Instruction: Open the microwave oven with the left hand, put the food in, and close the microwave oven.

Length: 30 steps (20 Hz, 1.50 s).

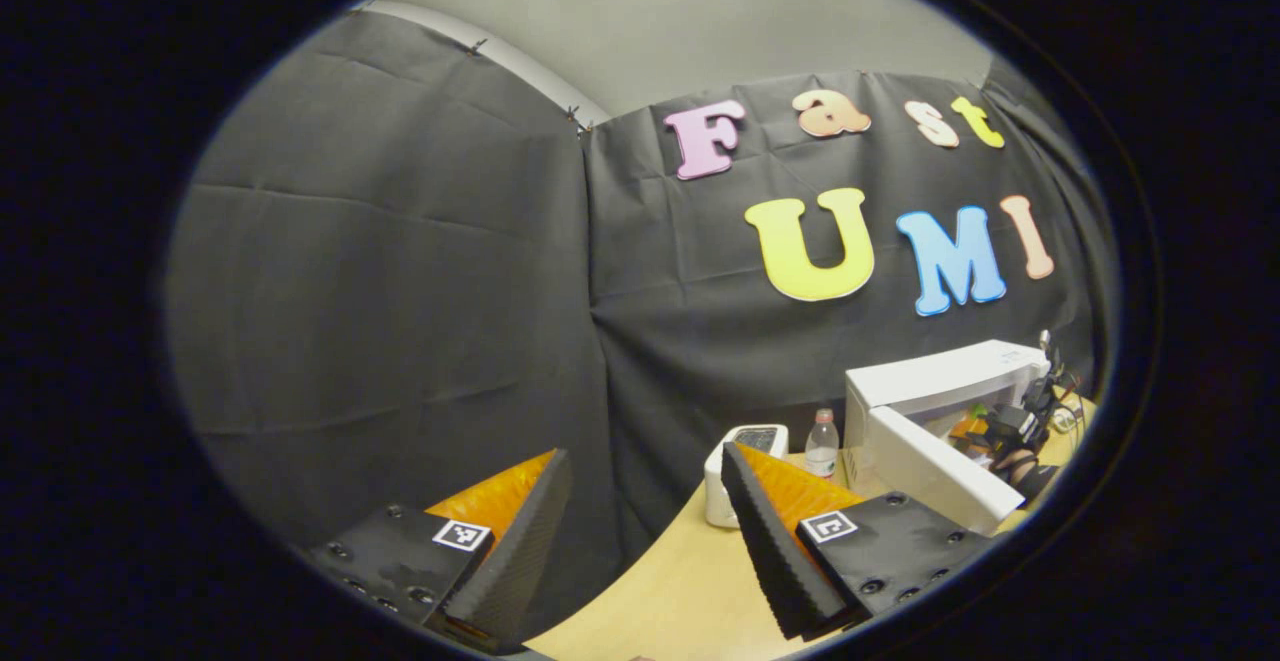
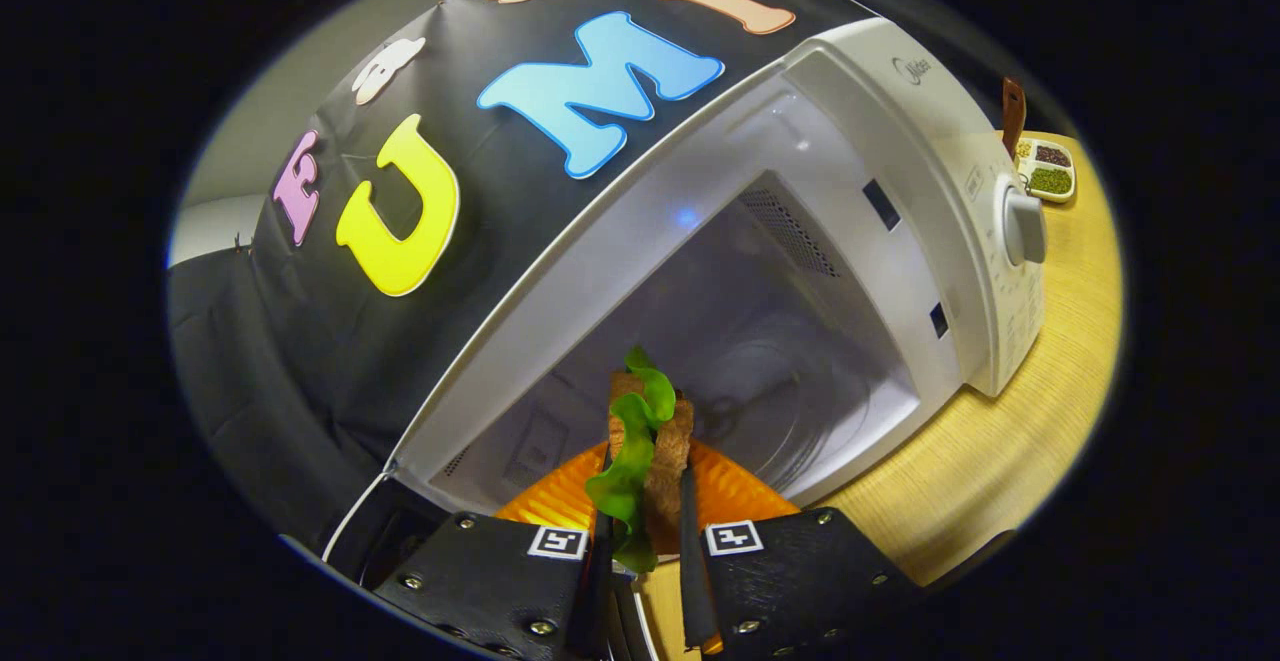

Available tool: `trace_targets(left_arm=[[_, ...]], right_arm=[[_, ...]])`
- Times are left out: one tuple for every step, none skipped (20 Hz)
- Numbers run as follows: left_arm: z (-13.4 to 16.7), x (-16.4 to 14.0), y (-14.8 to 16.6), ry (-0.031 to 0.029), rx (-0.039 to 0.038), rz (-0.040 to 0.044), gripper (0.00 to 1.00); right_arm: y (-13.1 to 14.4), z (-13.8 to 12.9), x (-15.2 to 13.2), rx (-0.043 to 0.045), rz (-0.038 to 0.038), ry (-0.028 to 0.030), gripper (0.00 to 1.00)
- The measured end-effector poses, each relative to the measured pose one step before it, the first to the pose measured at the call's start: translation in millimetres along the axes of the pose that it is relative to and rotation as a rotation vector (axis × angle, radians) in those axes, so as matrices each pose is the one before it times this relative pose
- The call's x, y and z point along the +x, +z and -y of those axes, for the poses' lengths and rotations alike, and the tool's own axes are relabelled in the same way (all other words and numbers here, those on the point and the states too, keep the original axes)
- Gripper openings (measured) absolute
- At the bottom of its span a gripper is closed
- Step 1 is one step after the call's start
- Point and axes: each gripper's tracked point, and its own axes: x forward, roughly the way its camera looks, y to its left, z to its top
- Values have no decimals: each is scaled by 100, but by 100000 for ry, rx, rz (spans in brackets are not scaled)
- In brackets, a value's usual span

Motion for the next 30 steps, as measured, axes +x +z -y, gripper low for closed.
trace_targets(left_arm=[[-286,-209,-157,955,898,-992,93],[-81,-174,-224,466,708,-1132,100],[7,-200,62,199,417,-300,93],[-99,-249,121,319,842,509,93],[-168,-125,254,481,1116,1112,93],[-142,-53,191,284,1098,603,93],[74,-129,7,-3,461,-300,93],[193,-93,-124,-59,-300,-31,93],[165,-129,124,-3,-618,328,93],[-110,-296,42,222,-504,339,93],[85,-194,5,120,-301,54,93],[136,-231,-70,-23,194,111,93],[39,-213,26,120,448,598,93],[210,-234,-123,36,-88,269,93],[231,-193,-113,-183,-687,-376,93],[366,-286,-334,-325,-1327,-580,95],[399,-201,-284,-568,-1397,-373,97],[363,23,-397,-293,-1135,-498,95],[354,-43,-376,-133,-1028,-328,93],[433,8,-573,-261,-1073,-443,93],[583,-77,-310,-835,-1329,-668,93],[767,-248,-190,-1185,-862,-631,93],[522,-217,49,-446,262,319,100],[385,23,-14,26,506,820,100],[437,-157,99,139,26,719,94],[595,-215,-139,-43,-509,156,100],[594,-73,-320,74,-722,-450,99],[533,-201,-414,-371,-598,-1308,98],[712,-6,-304,-637,-304,-704,96],[780,83,-277,-751,149,-165,95]], right_arm=[[-170,400,592,-2117,449,-1673,28],[-113,534,632,-2078,380,-1859,28],[12,105,605,-1592,581,-280,28],[-51,5,262,-1209,721,-479,29],[-38,260,285,-1875,590,-942,29],[-110,146,99,-2245,-256,-326,35],[-128,132,-51,-3061,277,-753,35],[-23,346,11,-3693,246,-1504,41],[-1,-39,-119,-3551,726,-504,41],[359,611,29,-5257,863,-3335,47],[-168,469,-125,-4491,-523,-2410,66],[-186,727,-259,-3342,-1399,-2608,87],[25,478,34,-2446,314,-1756,98],[518,566,-264,-2972,1260,-1995,98],[711,555,-402,-4094,1963,-1945,98],[712,507,-400,-4438,1478,-1058,98],[712,77,-485,-3561,1218,1041,98],[865,-89,-691,-3206,1542,1895,98],[762,50,-798,-3244,1627,1485,98],[838,48,-1036,-2877,1375,2025,98],[792,-306,-1355,-2069,1496,3175,98],[1112,-231,-1501,-1980,2626,3126,98],[1178,-16,-1657,-2225,2745,2285,98],[1156,16,-1551,-2222,2661,2489,98],[962,33,-1595,-1758,2054,2264,98],[1100,87,-1578,-1201,1777,2109,98],[1039,96,-1644,-851,1435,2139,98],[989,378,-1664,-1021,1371,1588,98],[961,267,-1682,-374,1563,485,98],[736,444,-1563,180,1216,719,98]])
